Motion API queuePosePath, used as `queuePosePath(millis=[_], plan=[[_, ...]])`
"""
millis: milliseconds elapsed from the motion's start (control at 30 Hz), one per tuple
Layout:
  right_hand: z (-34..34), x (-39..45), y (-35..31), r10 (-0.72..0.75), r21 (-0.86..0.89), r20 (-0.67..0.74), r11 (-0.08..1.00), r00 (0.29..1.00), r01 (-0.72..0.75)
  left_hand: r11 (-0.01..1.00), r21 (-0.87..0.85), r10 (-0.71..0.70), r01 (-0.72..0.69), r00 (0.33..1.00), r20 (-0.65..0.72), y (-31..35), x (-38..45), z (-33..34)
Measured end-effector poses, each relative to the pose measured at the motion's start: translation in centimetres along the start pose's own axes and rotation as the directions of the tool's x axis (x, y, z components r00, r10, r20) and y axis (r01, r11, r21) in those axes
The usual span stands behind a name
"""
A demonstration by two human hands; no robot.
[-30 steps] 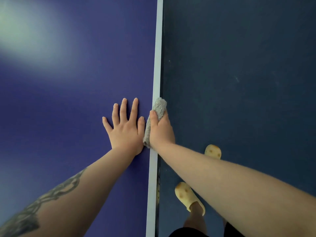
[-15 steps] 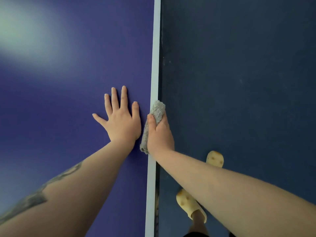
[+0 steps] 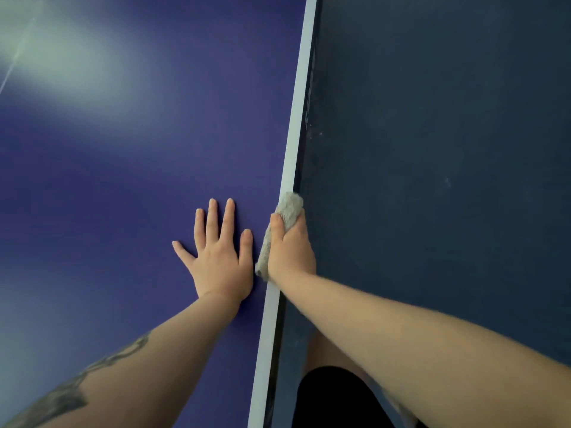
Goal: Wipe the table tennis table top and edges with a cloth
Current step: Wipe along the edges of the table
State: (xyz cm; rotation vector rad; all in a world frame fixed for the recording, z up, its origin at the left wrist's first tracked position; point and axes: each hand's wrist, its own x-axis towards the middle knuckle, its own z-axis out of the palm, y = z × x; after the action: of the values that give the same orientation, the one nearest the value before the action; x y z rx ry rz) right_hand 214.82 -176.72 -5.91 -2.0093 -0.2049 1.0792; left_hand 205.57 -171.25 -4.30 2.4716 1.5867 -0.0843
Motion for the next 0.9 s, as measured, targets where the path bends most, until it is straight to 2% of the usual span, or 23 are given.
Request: queuePosePath(millis=[100,200,400,567,633,900], plan=[[0.1,-5.2,2.9,0.000,0.005,0.105,1.000,0.994,-0.001,1.000,0.008,-0.002,0.002,1.000,0.004,0.0,0.0,0.0],[-0.6,-3.9,2.3,0.031,-0.037,0.145,0.999,0.989,-0.026,1.000,0.006,0.002,-0.002,1.000,-0.001,0.2,0.1,-0.1],[-1.8,3.3,-2.5,0.030,-0.044,0.084,0.999,0.996,-0.027,1.000,0.018,0.004,-0.003,1.000,-0.002,-0.1,0.0,0.1],[-1.2,-2.8,0.3,0.071,-0.086,0.153,0.995,0.986,-0.058,1.000,0.019,-0.002,0.002,1.000,-0.003,-0.1,0.1,0.2],[-1.4,-2.8,0.4,0.089,-0.101,0.152,0.992,0.984,-0.074,1.000,0.018,-0.002,0.002,1.000,-0.006,0.0,0.1,0.3],[-2.7,6.4,-4.8,0.032,-0.057,0.093,0.998,0.995,-0.027,0.995,0.102,-0.005,0.000,0.999,0.042,0.6,0.2,-0.2]])
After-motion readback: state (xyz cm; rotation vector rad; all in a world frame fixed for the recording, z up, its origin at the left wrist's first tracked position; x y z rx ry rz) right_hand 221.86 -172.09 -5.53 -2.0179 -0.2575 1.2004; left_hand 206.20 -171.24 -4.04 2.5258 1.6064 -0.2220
